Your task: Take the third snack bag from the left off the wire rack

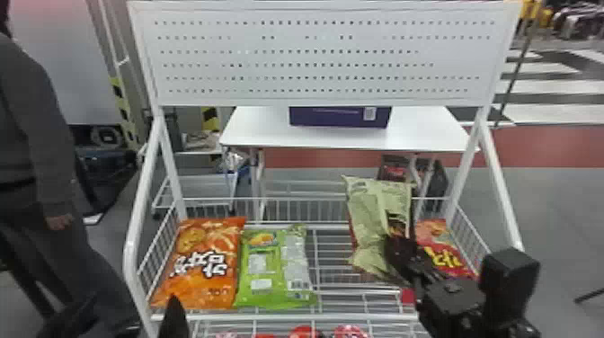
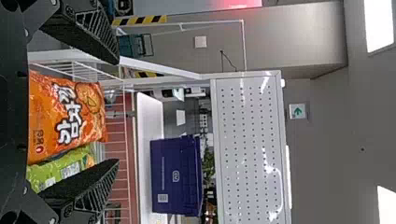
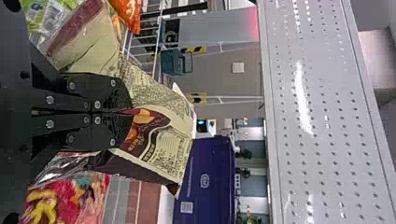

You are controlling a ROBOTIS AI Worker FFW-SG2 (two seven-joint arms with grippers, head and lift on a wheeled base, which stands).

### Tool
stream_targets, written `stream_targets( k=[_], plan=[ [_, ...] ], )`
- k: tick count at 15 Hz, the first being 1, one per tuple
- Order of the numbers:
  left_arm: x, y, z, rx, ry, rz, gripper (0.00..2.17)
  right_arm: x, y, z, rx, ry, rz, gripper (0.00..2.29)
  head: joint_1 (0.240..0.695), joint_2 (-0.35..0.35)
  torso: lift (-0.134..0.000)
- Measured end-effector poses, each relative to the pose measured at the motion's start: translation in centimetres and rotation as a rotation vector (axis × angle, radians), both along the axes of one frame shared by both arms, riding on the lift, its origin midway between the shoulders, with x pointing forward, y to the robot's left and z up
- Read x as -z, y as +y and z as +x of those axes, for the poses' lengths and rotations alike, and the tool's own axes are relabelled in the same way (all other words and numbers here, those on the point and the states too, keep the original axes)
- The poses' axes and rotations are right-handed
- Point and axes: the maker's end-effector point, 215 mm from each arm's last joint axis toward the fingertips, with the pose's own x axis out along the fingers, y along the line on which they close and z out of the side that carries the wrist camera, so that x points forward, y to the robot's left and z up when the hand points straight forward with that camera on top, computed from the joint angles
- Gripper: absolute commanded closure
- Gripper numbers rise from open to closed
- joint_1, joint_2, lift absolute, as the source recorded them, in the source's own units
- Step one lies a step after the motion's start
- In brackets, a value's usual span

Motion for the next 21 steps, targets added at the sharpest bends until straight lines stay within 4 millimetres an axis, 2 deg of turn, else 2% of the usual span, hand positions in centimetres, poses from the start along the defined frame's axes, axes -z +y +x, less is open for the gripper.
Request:
stream_targets(
  k=[2, 4, 5, 8, 11, 21],
  plan=[
    [0.0, 0.0, 0.3, 0.000, -0.004, -0.001, 0.14, 0.4, -4.5, -3.5, 0.055, 0.034, -0.031, 2.25, 0.499, 0.000, 0.000],
    [0.0, 0.1, 0.6, -0.001, -0.007, -0.004, 0.14, -0.2, -9.0, -6.3, 0.109, 0.036, -0.025, 2.25, 0.499, 0.000, 0.000],
    [0.1, 0.2, 0.9, -0.002, -0.008, -0.008, 0.14, -0.9, -11.3, -7.4, 0.138, 0.021, -0.015, 2.25, 0.499, 0.000, 0.000],
    [0.4, 0.4, 1.5, -0.003, -0.008, -0.020, 0.14, -2.7, -15.6, -9.0, 0.198, -0.029, -0.005, 2.25, 0.499, 0.000, 0.000],
    [0.6, 0.4, 1.8, -0.001, -0.005, -0.026, 0.14, -3.2, -16.6, -9.5, 0.210, -0.036, 0.000, 2.25, 0.499, 0.000, 0.000],
    [0.1, 0.4, 1.8, 0.002, -0.009, -0.023, 0.14, -4.1, -15.6, -9.6, 0.193, -0.051, 0.004, 2.25, 0.499, 0.000, 0.000]
  ],
)
